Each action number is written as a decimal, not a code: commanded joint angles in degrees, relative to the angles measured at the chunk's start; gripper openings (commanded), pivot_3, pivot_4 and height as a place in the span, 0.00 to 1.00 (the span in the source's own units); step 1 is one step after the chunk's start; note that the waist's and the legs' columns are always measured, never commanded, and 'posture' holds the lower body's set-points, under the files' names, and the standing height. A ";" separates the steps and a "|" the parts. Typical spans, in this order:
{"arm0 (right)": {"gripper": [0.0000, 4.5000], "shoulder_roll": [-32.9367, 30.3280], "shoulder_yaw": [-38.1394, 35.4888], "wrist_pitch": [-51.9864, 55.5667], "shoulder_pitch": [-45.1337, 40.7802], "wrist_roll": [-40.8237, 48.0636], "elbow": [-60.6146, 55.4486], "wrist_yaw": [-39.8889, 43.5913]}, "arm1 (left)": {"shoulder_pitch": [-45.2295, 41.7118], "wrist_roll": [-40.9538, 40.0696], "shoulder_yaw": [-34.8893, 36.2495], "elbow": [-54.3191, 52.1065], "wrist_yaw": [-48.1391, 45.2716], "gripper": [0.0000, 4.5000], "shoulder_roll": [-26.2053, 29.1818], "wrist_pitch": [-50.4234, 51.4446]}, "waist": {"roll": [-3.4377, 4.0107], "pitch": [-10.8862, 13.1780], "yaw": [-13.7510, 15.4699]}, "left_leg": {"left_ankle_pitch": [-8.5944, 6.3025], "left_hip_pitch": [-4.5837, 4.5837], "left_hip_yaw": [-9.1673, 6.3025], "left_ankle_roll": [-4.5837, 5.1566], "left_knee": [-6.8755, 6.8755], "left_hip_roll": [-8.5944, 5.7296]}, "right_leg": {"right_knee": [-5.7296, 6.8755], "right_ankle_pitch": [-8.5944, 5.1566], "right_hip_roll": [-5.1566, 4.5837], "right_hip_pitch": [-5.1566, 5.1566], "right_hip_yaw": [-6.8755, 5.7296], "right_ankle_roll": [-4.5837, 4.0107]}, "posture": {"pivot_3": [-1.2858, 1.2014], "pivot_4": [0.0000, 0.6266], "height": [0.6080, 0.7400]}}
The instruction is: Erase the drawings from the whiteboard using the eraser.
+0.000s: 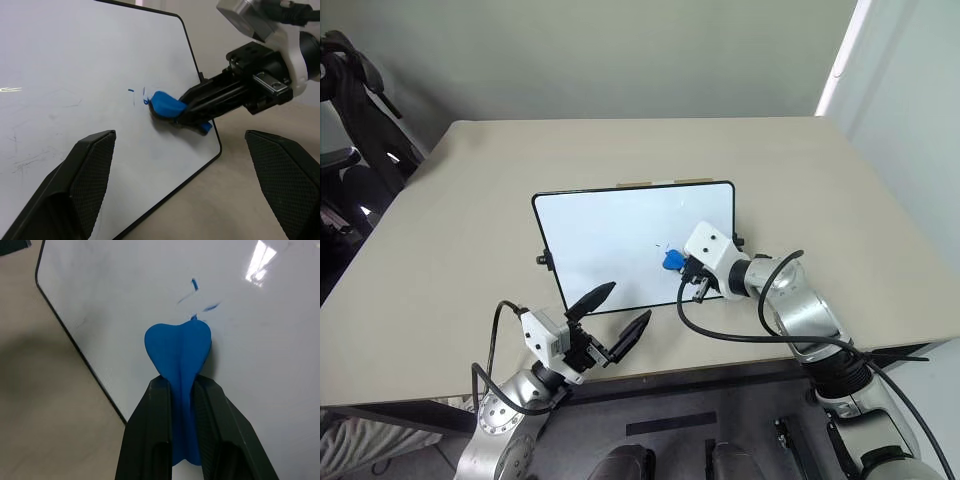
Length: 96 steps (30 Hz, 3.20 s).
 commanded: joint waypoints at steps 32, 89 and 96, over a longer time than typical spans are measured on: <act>0.11 0.45 1.82 -0.08 -3.93 -0.67 3.46 0.20 | 1.98 -0.53 -0.15 -5.00 0.77 1.00 -0.04 0.13 | 0.00 -0.01 0.01 | 0.00 0.01 0.00 0.02 -0.02 0.00 | 0.00 0.04 0.00 -0.02 0.00 -0.12 | 0.52 0.24 1.00; 0.11 1.78 4.99 1.15 -8.61 -2.63 5.26 -0.22 | 0.98 -0.28 -0.71 -4.69 1.09 1.00 -0.93 -0.44 | 0.01 -0.01 -0.07 | -0.05 0.02 0.00 -0.02 -0.06 0.00 | 0.03 0.19 0.00 -0.12 0.00 -0.38 | 0.52 0.24 1.00; 0.11 0.60 5.44 1.87 -8.29 -2.81 4.95 0.58 | 1.18 -0.39 -0.55 -5.14 1.15 1.00 -0.83 -0.30 | 0.02 0.00 -0.06 | -0.05 0.01 0.00 -0.15 -0.06 0.00 | 0.05 0.16 0.00 -0.12 0.00 -0.33 | 0.52 0.24 1.00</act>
